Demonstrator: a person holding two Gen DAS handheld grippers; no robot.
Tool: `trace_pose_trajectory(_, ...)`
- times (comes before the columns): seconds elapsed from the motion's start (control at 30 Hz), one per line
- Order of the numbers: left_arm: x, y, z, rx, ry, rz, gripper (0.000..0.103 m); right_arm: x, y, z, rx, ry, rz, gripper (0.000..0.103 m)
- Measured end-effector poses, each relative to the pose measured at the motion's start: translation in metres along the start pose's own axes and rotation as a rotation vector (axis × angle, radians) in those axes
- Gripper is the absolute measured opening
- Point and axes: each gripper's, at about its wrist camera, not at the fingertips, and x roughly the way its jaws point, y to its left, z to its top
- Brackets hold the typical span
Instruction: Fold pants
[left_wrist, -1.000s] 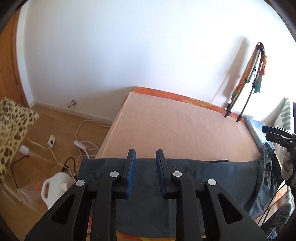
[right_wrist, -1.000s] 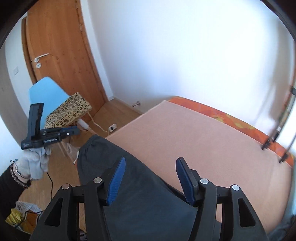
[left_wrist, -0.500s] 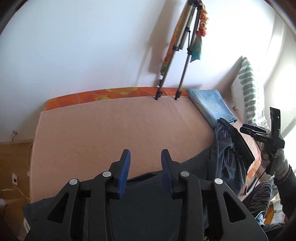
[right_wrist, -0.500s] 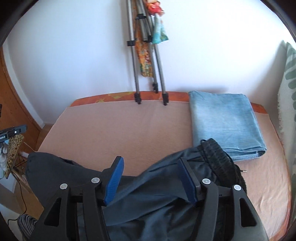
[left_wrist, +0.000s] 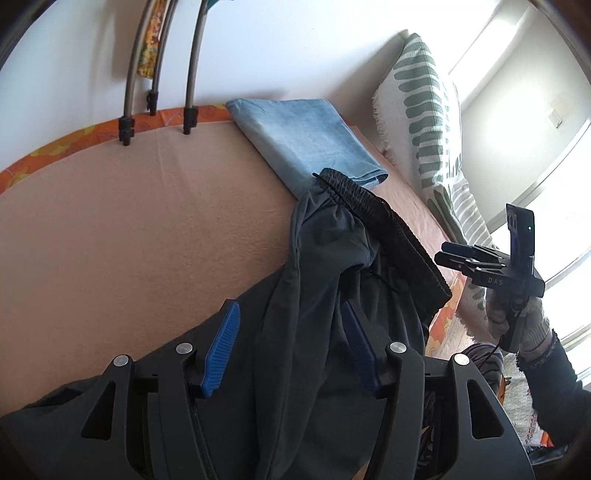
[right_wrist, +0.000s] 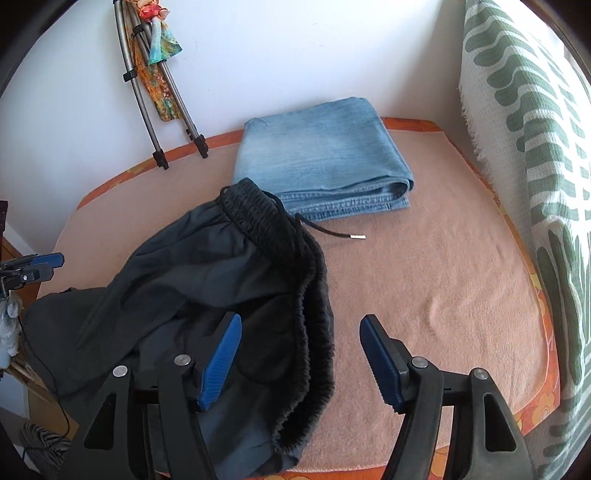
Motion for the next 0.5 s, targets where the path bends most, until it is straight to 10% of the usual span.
trace_pose_trajectory(0.2, 0.057, -0.007, 0.009, -0.023, 0.071, 0.054, 0.059, 0.009, -0.004, -0.037, 0.001, 0.054, 0.103, 0.067)
trace_pose_trajectory(0.3, 0.070, -0.003, 0.016, -0.066, 0.074, 0.086, 0.059, 0.015, 0.001, -0.042, -0.045, 0.066, 0.057, 0.035)
trace_pose_trajectory(0.5, 0.089, 0.009, 0.024, -0.138, 0.075, 0.106, 0.062, 0.013, -0.012, -0.048, -0.035, 0.055, 0.079, 0.014)
